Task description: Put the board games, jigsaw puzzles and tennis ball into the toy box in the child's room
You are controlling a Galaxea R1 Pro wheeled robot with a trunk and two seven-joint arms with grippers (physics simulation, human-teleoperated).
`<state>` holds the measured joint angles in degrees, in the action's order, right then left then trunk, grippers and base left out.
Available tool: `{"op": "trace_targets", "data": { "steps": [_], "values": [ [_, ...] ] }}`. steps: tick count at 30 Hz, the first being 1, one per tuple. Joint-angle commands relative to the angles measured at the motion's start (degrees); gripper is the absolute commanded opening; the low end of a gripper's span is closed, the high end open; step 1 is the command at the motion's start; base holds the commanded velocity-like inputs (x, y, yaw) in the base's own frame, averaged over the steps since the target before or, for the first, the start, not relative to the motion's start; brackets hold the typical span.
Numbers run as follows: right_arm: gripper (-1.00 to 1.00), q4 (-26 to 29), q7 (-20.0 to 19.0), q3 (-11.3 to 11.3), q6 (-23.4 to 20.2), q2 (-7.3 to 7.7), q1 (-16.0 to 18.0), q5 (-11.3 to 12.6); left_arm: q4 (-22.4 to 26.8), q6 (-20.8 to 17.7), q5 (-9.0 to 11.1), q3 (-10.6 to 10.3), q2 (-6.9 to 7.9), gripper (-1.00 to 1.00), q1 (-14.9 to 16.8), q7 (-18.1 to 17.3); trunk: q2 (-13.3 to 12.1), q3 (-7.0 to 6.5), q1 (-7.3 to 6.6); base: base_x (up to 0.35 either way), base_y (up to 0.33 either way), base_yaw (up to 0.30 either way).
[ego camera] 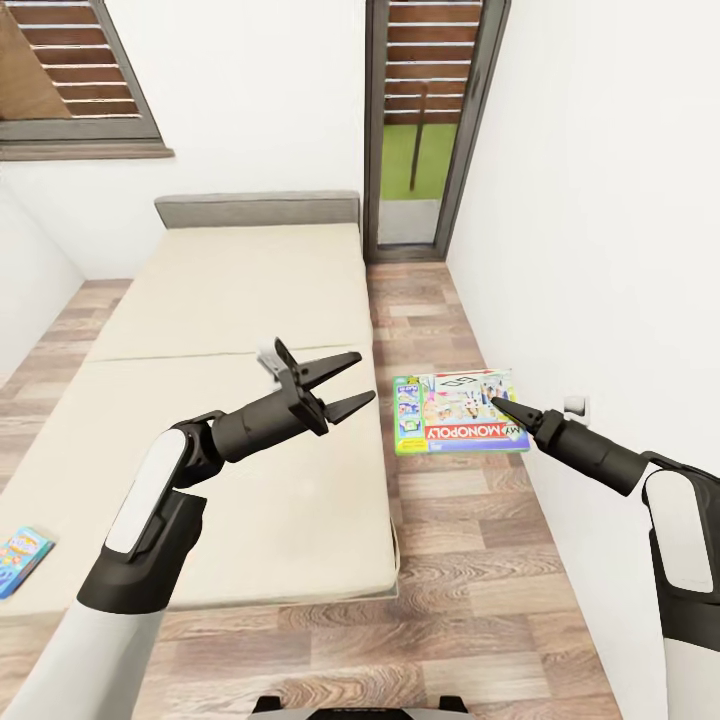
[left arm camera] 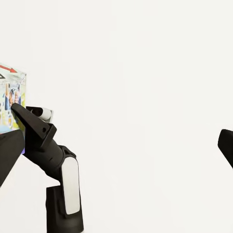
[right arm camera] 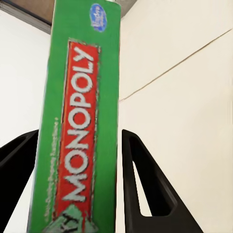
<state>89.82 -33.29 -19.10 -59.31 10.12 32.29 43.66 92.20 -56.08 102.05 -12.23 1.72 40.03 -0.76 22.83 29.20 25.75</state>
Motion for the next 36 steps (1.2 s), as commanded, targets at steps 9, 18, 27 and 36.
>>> {"op": "trace_targets", "data": {
  "steps": [9,18,27,36],
  "values": [
    [-1.00,0.0,-0.4,-0.1,-0.3,-0.01,0.1,-0.3,0.0,-0.1,0.0,-0.1,0.04,1.00,0.0,0.0,0.1,-0.76,0.03,0.000,0.000,0.000],
    [-1.00,0.0,-0.3,-0.1,-0.3,-0.01,0.1,-0.3,0.0,0.0,0.0,-0.1,0.04,1.00,0.0,0.0,0.1,-1.60,0.03,0.000,0.000,0.000],
    [-1.00,0.0,-0.4,-0.1,-0.3,-0.01,0.1,-0.3,0.0,0.0,0.0,-0.1,0.04,1.00,0.0,0.0,0.1,-2.44,0.03,0.000,0.000,0.000],
    [-1.00,0.0,-0.4,-0.1,-0.3,-0.01,0.1,-0.3,0.0,0.0,0.0,-0.2,0.04,1.00,0.0,0.0,0.1,-3.28,0.03,0.000,0.000,0.000]
  ]
}}
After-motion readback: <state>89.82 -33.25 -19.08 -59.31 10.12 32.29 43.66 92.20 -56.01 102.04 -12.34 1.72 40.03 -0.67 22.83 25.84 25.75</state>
